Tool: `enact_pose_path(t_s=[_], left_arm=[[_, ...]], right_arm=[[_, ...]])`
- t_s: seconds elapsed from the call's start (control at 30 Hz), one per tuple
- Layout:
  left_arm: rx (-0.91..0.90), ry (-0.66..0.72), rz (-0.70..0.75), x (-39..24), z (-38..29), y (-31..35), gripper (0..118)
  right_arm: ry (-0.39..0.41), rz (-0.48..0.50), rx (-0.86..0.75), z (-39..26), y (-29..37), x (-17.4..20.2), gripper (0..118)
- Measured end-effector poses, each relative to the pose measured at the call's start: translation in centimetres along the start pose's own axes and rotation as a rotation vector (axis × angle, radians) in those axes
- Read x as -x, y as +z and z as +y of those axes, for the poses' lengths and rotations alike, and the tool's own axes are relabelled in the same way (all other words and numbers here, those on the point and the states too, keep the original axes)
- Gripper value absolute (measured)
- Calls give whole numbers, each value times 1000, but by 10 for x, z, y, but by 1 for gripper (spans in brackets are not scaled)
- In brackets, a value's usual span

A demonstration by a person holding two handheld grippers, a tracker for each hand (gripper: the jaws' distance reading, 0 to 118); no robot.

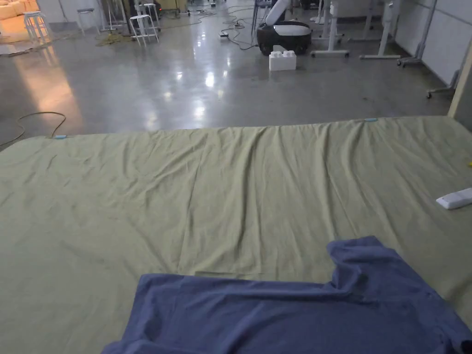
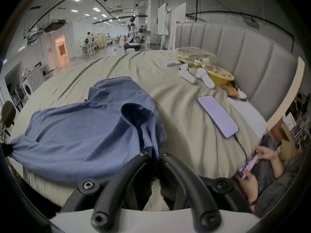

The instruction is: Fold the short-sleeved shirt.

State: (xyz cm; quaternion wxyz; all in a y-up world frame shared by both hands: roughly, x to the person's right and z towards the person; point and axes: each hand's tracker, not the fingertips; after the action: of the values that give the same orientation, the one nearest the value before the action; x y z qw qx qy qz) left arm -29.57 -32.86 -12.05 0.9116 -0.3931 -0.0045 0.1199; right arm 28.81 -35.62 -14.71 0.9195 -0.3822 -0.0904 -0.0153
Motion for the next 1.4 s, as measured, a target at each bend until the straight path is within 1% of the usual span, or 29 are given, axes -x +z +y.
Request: enact_pose_path(t_s=[0.07, 0.1, 0.17, 0.2, 0.23, 0.27, 0.3, 0.33, 0.37, 0.4, 0.47, 0.5, 0.57, 0.63, 0.7, 0.77, 0.83, 0.87, 0.9, 0.97, 1.03, 1.07, 1.1, 1.13, 1.17, 1.2, 1.27, 1.3, 1.4], left_arm=[[45, -13, 5, -1, -17, -2, 6], [43, -16, 16, -3, -28, -5, 6], [46, -20, 3, -4, -37, -8, 6], [58, -23, 1, -6, -37, -10, 9], [56, -19, 18, -5, -38, -10, 20], [59, -26, 22, -4, -39, -8, 40], [50, -37, 28, -4, -39, -5, 72], [22, -47, 36, -4, -35, 3, 89], [-15, -53, 39, -5, -32, 11, 94], [-60, -57, 37, -6, -29, 19, 93], [-163, -57, 53, -17, -14, 45, 93], [-227, -79, 59, -25, -8, 61, 93], [-380, -157, 69, -48, 3, 89, 93], [-496, -194, 70, -70, 13, 116, 93], [-565, -200, 55, -87, 20, 133, 93], [-627, -228, 58, -102, 25, 148, 93], [-662, -272, 74, -117, 29, 158, 92], [-676, -299, 93, -124, 30, 163, 92], [-674, -328, 93, -128, 31, 168, 89], [-684, -379, 85, -133, 27, 173, 87], [-704, -412, 88, -138, 25, 183, 74], [-702, -412, 71, -139, 25, 189, 62], [-705, -415, 60, -141, 24, 192, 43], [-704, -416, 26, -142, 24, 194, 23], [-699, -422, -18, -143, 23, 195, 6], [-708, -402, -26, -139, 20, 196, 5], [-669, -374, -99, -140, 20, 195, 2], [-687, -374, -70, -139, 21, 195, 2], [-682, -378, -67, -153, 27, 195, 2]], right_arm=[[13, 17, 21, -13, 4, -1, 6], [64, 14, 28, -19, 1, 2, 6], [110, 2, 19, -24, -3, 5, 6], [102, 10, 39, -24, -6, 6, 7], [88, 15, 55, -22, -9, 5, 9], [81, 12, 64, -21, -10, 4, 21], [75, 3, 61, -21, -9, 3, 49], [72, -7, 55, -20, -7, 1, 66], [68, -9, 44, -15, 0, -2, 69], [81, -17, 21, -11, 9, -2, 67], [157, -62, -46, -4, 31, 3, 67], [189, -67, -77, 1, 45, 5, 67], [210, 6, -191, 9, 76, 11, 67], [228, 85, -305, 18, 106, 20, 68], [234, 147, -417, 25, 130, 28, 67], [222, 218, -494, 32, 148, 37, 67], [188, 288, -519, 37, 160, 45, 67], [185, 299, -522, 38, 164, 48, 66], [191, 295, -527, 39, 167, 51, 64], [196, 309, -534, 40, 176, 56, 63], [189, 356, -546, 41, 182, 58, 51], [175, 390, -537, 40, 183, 57, 44], [156, 406, -519, 39, 183, 57, 33], [162, 399, -524, 39, 183, 57, 22], [164, 393, -528, 38, 183, 57, 12], [158, 378, -548, 37, 183, 57, 3], [149, 386, -552, 39, 182, 55, 0], [134, 398, -542, 39, 181, 55, 0], [115, 408, -552, 41, 183, 54, 0]])
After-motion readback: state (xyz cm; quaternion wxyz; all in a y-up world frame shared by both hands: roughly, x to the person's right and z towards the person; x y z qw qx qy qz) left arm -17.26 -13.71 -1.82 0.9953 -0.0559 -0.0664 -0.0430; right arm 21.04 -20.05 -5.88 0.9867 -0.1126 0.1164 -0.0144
